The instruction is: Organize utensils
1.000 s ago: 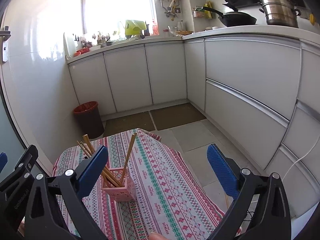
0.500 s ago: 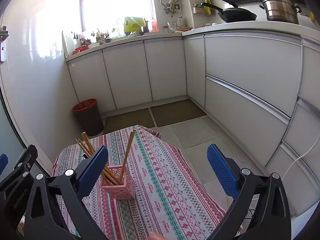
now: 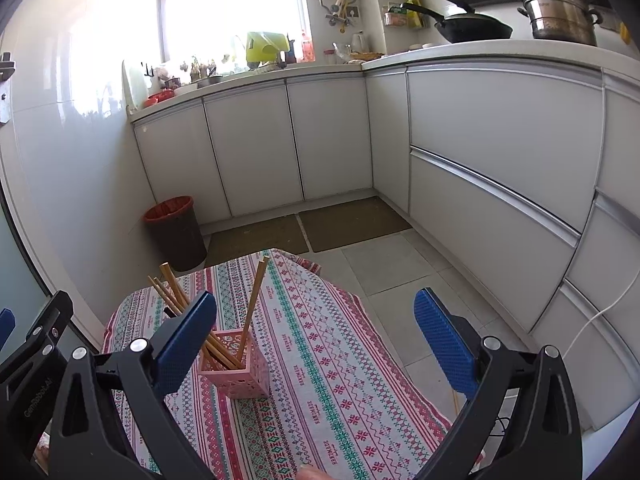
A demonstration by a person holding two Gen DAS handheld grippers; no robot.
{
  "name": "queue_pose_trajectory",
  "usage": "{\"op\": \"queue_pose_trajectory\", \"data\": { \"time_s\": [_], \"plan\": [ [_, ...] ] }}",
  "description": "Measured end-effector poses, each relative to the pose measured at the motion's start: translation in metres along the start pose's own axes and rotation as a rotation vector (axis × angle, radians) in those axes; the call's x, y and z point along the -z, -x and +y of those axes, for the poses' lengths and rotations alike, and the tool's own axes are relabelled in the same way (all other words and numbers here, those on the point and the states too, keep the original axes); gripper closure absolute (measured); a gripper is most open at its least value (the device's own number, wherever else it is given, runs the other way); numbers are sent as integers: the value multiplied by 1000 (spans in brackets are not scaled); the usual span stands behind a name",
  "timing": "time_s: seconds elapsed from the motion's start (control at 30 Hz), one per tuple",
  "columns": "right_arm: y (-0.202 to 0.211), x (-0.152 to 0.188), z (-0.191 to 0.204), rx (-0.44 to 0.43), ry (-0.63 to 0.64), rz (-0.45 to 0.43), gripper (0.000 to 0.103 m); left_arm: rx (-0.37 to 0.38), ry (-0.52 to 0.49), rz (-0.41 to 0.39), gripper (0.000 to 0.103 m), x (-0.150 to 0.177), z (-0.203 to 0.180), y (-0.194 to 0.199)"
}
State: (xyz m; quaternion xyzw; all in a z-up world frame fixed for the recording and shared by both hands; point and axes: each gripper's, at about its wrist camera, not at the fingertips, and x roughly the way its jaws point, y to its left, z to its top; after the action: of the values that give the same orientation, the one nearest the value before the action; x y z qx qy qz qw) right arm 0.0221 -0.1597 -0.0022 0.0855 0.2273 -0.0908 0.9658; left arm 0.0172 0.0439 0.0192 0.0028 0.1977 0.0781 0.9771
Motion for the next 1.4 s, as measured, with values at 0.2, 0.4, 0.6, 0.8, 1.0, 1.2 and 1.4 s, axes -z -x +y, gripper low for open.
{"op": "queue_pose_trajectory", "data": {
  "time_s": [0.2, 0.4, 0.6, 0.8, 1.0, 1.2, 1.4],
  "plan": [
    [-1, 1, -1, 0, -1, 2, 7, 1, -2, 4, 7, -1, -1, -2],
    [-1, 1, -2, -2, 0, 5, 7, 1, -1, 5, 7, -1, 0, -2],
    [-3, 2, -4, -3, -6, 14, 7, 1, -1, 8, 7, -1, -1, -4],
    [-4, 1, -5, -5, -11, 18, 7, 2, -2, 9, 7, -1, -1, -4],
    [-3, 1, -4, -5, -12, 21, 7, 1, -3, 11, 7, -1, -2, -5],
    [-4, 1, -4, -3, -13, 24, 7, 0, -3, 14, 7, 0, -2, -6],
    [-5, 0, -3, -4, -9, 29, 7, -3, -1, 17, 7, 1, -2, -6]
  ]
}}
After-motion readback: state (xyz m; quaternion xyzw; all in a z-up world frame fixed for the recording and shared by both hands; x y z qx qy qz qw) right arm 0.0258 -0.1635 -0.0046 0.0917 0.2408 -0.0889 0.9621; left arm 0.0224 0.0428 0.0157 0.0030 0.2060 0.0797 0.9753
